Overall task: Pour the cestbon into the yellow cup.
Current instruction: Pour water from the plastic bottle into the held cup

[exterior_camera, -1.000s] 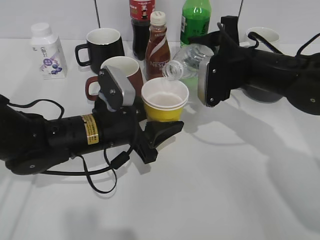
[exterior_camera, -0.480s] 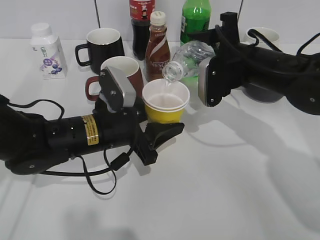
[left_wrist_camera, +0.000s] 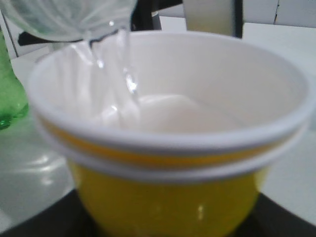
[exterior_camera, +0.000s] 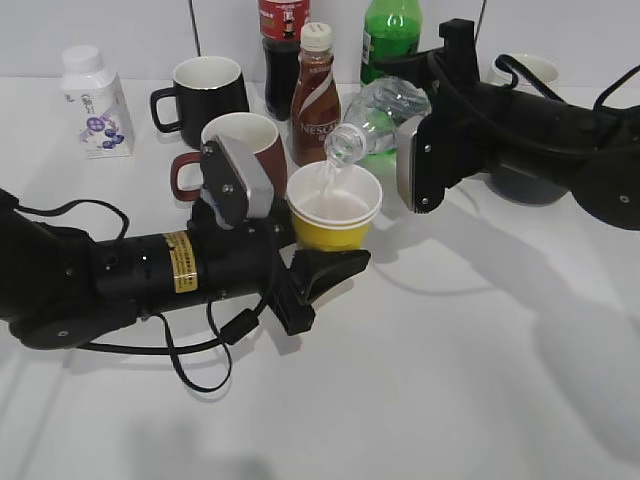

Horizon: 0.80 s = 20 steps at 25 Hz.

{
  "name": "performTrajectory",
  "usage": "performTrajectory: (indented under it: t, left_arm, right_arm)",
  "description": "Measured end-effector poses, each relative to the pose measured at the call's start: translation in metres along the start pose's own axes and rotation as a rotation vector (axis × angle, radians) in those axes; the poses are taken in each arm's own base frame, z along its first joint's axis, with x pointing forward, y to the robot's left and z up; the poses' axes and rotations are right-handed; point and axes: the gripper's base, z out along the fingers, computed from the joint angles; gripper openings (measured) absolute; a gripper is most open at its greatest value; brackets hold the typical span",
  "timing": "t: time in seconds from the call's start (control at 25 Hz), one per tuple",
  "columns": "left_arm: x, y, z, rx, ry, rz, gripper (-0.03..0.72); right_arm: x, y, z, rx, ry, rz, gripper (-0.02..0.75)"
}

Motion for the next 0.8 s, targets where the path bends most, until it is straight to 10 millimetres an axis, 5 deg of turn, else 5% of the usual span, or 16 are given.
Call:
performTrajectory:
  t: [0.8]
  left_arm:
    - [0.0007, 0.0001, 0.0, -0.001, 0.007, 0.0, 0.424]
  right_arm:
    - [-0.0002, -0.0013, 0.0, 0.014, -0.002, -0.07, 0.465]
